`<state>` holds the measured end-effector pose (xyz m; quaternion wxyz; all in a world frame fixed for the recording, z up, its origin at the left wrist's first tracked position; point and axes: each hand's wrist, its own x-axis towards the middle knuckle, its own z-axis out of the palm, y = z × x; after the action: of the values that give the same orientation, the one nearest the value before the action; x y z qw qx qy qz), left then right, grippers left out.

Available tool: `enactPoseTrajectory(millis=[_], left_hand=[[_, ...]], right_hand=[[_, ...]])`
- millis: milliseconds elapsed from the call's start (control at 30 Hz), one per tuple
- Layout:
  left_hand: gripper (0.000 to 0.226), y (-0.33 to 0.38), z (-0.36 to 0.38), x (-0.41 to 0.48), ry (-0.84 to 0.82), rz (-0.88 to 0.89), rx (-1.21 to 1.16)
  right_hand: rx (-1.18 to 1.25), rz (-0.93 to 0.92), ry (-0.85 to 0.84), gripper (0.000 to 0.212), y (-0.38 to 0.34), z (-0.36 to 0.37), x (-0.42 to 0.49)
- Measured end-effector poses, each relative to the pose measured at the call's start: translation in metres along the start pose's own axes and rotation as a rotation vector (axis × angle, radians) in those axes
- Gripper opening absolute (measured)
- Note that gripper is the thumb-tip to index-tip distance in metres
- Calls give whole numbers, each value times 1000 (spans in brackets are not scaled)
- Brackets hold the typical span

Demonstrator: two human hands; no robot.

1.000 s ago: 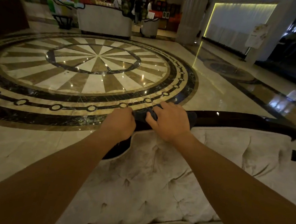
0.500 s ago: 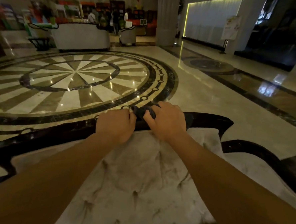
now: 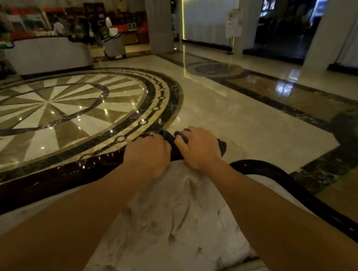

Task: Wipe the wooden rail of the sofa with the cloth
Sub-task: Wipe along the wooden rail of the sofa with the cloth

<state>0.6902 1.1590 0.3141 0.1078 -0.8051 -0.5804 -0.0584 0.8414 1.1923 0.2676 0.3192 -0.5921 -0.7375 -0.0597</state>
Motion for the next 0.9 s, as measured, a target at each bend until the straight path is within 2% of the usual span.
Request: enactPoseTrajectory(millis=[100,167,300,400,467,500,567,667,767,833,900], left_hand=[[34,31,6,27,-80,41,62],[28,47,11,40,-113,90,99],[25,68,26,69,-180,156,179],[37,82,34,90,-212,74,55],[39,92,41,101,-239,29,-6],[39,98,44,106,-235,43,-5],[37,118,51,112,-234,110,84],[26,153,67,113,-226,300,398],[27,198,87,122,-321,277,693],[20,213,110,127,-444,167,666],[20,225,137,129,-526,81,495]], right_hand=[[24,39,-19,49,36,2,-1],[90,79,-50,47,60,2,-2],[490,259,17,37,85,13,-6],[1063,641,72,36,91,29,-14],[1270,867,47,39,96,40,-22],[1191,855,-22,40,101,44,-27],[826,619,-203,40,118,60,-45],[513,305,-285,48,145,69,-75],[104,51,-304,51,192,68,-82],[18,74,-275,47,220,60,-80],[-14,187,-182,43,251,52,-82]])
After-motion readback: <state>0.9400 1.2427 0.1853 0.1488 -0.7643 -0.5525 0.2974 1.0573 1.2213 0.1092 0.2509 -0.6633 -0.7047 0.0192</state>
